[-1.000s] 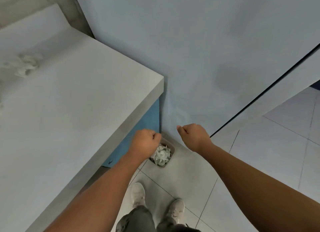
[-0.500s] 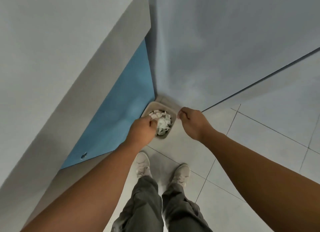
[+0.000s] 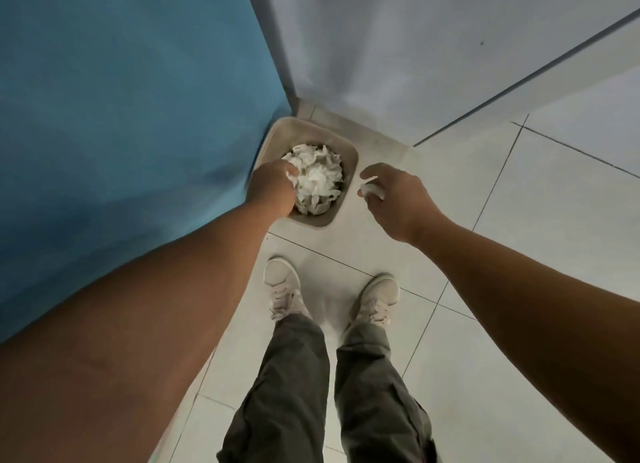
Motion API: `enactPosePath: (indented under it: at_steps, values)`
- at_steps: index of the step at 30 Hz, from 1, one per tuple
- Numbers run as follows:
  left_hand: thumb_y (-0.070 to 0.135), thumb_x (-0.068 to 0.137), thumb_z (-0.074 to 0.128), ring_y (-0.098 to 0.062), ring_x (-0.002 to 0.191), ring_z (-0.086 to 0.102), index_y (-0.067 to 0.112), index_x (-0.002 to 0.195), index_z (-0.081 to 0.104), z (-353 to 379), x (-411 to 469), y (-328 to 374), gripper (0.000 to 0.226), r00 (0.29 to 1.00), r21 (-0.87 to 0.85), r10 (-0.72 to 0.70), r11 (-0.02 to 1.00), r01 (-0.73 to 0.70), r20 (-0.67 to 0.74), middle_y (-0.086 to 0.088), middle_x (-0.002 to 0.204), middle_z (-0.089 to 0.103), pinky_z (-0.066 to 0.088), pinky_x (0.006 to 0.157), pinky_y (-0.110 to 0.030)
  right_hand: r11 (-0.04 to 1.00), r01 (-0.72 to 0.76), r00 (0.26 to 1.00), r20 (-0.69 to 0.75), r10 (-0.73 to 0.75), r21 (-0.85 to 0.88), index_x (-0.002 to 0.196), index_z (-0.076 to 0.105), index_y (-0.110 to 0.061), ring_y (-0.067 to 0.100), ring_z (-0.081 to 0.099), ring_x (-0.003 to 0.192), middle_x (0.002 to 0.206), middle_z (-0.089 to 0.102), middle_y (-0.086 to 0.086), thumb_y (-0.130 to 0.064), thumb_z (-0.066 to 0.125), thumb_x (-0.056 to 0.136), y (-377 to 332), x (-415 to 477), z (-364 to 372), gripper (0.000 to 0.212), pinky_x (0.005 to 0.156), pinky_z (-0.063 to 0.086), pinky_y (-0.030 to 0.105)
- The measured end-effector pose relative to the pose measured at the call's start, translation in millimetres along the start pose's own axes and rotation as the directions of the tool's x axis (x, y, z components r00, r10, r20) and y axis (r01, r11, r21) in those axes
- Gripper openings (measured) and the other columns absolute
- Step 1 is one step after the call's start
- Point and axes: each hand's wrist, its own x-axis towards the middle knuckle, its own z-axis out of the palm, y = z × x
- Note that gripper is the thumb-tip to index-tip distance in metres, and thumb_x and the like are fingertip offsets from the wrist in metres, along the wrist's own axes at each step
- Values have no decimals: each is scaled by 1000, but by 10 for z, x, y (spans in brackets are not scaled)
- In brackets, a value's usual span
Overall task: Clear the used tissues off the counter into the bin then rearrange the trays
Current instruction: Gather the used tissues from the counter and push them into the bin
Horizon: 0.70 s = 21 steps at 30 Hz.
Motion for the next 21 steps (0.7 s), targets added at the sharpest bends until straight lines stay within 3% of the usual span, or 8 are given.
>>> enactPosePath:
  at_steps: [4, 7, 9, 12, 15, 18, 21]
  values:
    - [2, 88, 59, -23, 107, 65, 19, 105, 72, 123, 476, 3, 28, 998, -105, -48, 993, 45, -28, -5, 119, 68, 47, 82, -22, 1000, -9, 1000, -29, 9, 2, 107, 69, -24, 20, 67, 84, 101, 72, -1, -16, 53, 91, 192, 203, 222, 24, 77, 53, 27]
    - [8, 88, 62, -24, 107, 64, 20, 117, 68, 185, 764, -28, 32, 994, -212, -100, 973, 88, -43, -7, 124, 65, 52, 86, -27, 997, -54, 997, -48, 57, 60, 109, 70, -28, 20, 70, 81, 105, 71, -1, -15, 56, 91, 282, 333, 311, 27, 76, 55, 26]
    - [10, 86, 64, -23, 109, 62, 23, 130, 59, 220, 880, -52, 46, 990, -280, -137, 952, 126, -20, -3, 127, 62, 55, 86, -32, 995, -61, 997, -48, 65, 81, 112, 70, -28, 21, 70, 85, 105, 71, 1, -15, 56, 91, 306, 415, 351, 28, 79, 55, 28]
    - [5, 81, 52, -24, 113, 60, 25, 137, 53, 228, 883, -79, 60, 992, -244, -118, 964, 104, -43, -3, 129, 61, 48, 80, -26, 996, -37, 998, -49, 41, 77, 112, 71, -24, 24, 69, 92, 102, 72, 3, -15, 56, 90, 267, 513, 395, 28, 85, 53, 31]
    - [6, 77, 48, -30, 112, 60, 18, 124, 60, 230, 705, -119, 50, 993, -175, -101, 980, 90, -53, -8, 123, 64, 45, 83, -28, 996, -48, 997, -50, 52, 80, 115, 70, -25, 24, 67, 99, 112, 71, 4, -16, 58, 90, 152, 585, 411, 29, 89, 51, 27]
    - [8, 75, 55, -18, 113, 61, 26, 121, 64, 231, 478, -146, 50, 989, -312, -146, 941, 128, -35, 3, 125, 66, 51, 96, -31, 998, 0, 999, -50, 3, 66, 119, 69, -23, 24, 63, 109, 122, 68, 4, -14, 58, 91, -10, 645, 436, 31, 91, 45, 22]
    - [4, 85, 57, -14, 112, 61, 23, 120, 65, 273, 302, -179, 40, 989, -364, -144, 923, 123, -29, 5, 126, 64, 50, 93, -27, 995, 29, 999, -49, -24, 93, 119, 69, -23, 18, 60, 113, 124, 67, 1, -14, 57, 92, -151, 777, 508, 31, 87, 35, 9]
